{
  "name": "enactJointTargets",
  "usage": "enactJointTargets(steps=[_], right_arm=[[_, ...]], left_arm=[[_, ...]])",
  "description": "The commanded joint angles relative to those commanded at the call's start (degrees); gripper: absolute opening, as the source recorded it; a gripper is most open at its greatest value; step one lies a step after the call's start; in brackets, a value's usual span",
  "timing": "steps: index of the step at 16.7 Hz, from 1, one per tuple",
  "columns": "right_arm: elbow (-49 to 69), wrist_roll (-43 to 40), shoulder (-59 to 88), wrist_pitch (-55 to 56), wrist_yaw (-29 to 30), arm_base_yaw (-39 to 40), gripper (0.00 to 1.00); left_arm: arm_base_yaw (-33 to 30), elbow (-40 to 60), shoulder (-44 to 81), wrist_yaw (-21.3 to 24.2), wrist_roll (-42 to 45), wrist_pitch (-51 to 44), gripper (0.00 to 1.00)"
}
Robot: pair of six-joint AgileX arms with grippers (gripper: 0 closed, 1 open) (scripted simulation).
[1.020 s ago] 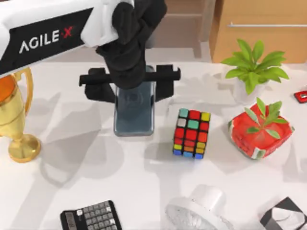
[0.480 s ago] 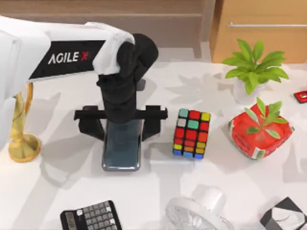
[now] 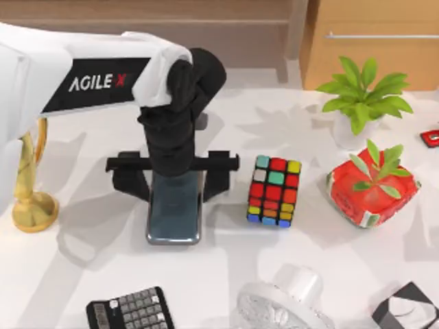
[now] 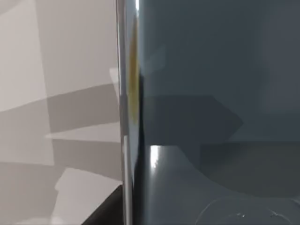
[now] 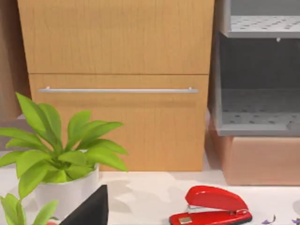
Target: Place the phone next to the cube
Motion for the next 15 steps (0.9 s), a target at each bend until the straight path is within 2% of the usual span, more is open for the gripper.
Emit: enactJointTargets(steps=[10, 15], right_arm=[[0.00, 0.00, 0.00, 0.00, 0.00, 0.00, 1.00], [0.00, 0.00, 0.00, 0.00, 0.00, 0.00, 1.00]], left_arm=[[0.00, 0.00, 0.00, 0.00, 0.00, 0.00, 0.98], [0.00, 0.00, 0.00, 0.00, 0.00, 0.00, 1.00]])
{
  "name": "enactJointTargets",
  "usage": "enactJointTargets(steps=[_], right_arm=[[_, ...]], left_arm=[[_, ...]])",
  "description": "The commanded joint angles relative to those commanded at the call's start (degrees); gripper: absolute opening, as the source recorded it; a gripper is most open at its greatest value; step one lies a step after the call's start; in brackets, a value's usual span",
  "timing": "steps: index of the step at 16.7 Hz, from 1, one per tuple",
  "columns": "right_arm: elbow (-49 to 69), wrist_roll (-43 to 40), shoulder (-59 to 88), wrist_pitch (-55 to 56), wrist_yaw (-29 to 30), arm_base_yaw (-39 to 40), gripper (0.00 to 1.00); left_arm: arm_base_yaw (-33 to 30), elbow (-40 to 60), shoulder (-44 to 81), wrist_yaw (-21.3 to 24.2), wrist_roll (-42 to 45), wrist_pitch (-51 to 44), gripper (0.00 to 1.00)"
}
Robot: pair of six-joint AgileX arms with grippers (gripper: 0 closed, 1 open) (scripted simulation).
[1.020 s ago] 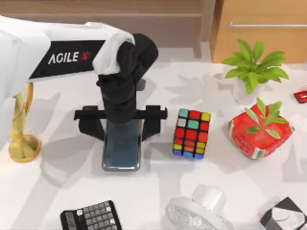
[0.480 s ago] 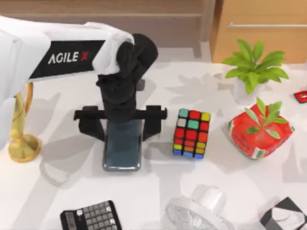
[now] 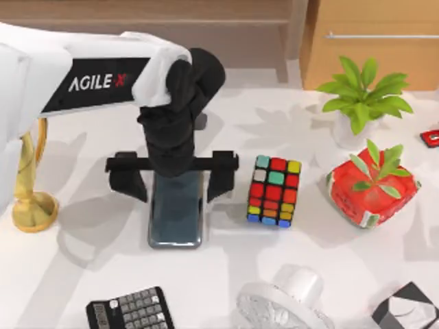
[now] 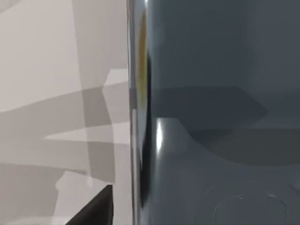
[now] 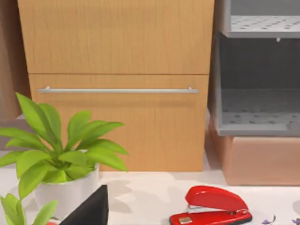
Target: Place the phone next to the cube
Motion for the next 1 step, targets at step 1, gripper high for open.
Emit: enactJointTargets(steps=[1], right_arm=[[0.00, 0.00, 0.00, 0.00, 0.00, 0.00, 1.00]], left_arm=[[0.00, 0.00, 0.00, 0.00, 0.00, 0.00, 1.00]])
